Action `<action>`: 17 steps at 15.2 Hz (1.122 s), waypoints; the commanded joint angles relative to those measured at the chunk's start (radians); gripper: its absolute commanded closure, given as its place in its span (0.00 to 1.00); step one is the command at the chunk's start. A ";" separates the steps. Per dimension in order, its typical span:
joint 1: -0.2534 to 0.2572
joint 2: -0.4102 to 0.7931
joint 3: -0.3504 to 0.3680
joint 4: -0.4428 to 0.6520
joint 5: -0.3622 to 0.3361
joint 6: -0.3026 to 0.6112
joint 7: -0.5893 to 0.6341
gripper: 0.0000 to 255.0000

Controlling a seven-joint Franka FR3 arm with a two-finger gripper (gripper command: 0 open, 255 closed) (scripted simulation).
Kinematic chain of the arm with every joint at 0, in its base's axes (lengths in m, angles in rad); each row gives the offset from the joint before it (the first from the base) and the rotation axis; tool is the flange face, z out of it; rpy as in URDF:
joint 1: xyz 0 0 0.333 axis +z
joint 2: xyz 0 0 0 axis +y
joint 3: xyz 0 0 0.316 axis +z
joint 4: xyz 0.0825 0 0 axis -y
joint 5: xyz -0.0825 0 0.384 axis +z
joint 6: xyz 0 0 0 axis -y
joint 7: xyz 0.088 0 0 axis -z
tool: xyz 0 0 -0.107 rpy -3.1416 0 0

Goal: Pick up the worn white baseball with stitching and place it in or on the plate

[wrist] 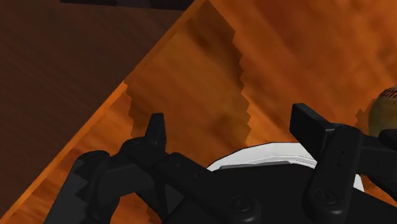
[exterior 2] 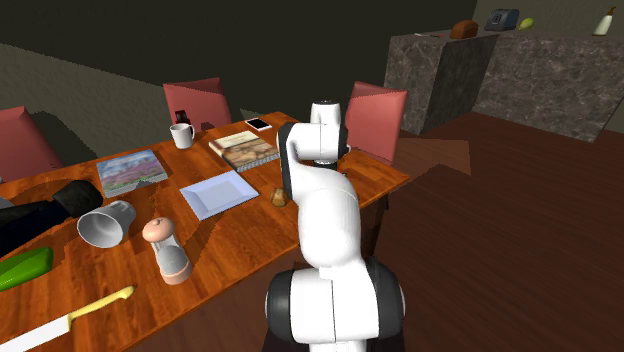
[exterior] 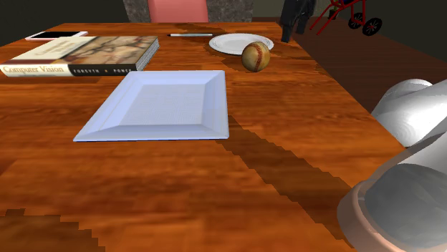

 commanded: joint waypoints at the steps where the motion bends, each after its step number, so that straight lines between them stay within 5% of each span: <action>1: 0.015 0.008 0.037 0.023 0.037 -0.009 0.048 0.00; 11: 0.059 0.133 0.213 0.202 0.171 -0.006 0.270 0.00; 17: 0.065 0.120 0.227 0.128 0.183 0.058 0.269 0.00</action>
